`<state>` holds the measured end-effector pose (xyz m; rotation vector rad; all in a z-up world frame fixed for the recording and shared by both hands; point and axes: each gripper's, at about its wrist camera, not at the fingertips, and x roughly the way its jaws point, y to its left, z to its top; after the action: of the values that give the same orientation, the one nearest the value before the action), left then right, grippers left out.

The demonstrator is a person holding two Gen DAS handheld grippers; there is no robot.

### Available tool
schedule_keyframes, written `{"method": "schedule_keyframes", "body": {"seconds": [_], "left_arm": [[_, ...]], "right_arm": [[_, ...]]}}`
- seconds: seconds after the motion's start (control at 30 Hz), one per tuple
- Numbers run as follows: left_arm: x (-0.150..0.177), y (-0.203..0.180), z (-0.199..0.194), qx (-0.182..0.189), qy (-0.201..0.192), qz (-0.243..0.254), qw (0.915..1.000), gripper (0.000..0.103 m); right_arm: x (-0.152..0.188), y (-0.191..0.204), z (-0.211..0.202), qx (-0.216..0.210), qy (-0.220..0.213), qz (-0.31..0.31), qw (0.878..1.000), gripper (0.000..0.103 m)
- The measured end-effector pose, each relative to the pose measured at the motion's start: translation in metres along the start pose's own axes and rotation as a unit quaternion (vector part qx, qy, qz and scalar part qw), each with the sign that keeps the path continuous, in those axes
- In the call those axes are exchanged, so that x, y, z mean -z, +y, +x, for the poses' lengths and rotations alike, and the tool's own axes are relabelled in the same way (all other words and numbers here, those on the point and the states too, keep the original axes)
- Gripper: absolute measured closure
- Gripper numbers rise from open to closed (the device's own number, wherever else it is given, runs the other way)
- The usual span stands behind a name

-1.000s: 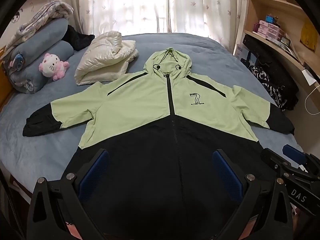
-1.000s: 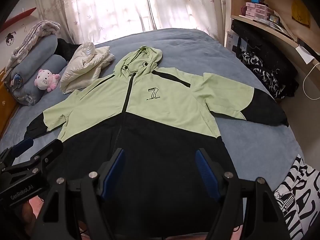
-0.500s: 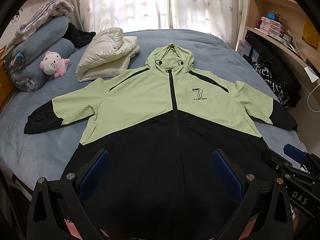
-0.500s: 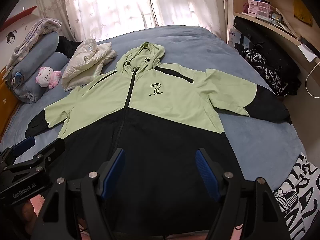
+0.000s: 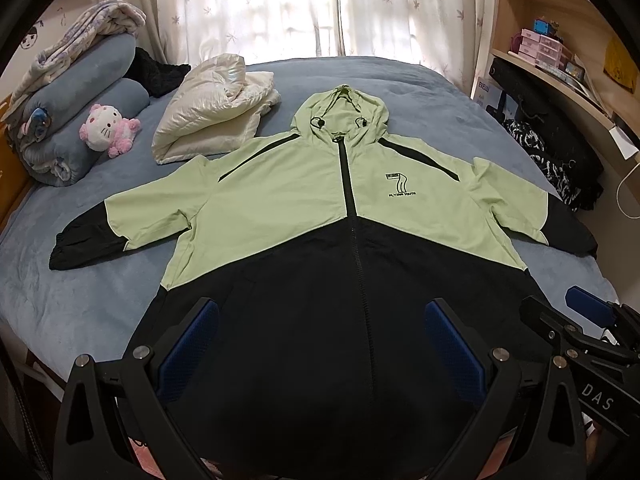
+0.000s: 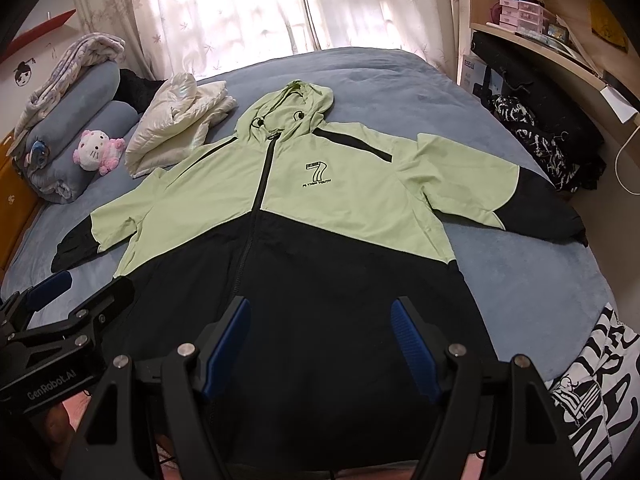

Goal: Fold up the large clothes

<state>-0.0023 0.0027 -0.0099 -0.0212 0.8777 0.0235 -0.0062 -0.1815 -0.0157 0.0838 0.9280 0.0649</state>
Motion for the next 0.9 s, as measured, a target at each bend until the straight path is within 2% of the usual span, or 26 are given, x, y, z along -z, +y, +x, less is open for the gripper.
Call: {"method": "schedule_keyframes", "body": {"seconds": [0.9], "left_arm": [[0.0016, 0.0009, 0.0029, -0.002, 0.003, 0.001, 1.0000, 0.001]], "right_arm": [[0.0044, 0.0021, 0.0040, -0.002, 0.004, 0.000, 1.000, 0.030]]}}
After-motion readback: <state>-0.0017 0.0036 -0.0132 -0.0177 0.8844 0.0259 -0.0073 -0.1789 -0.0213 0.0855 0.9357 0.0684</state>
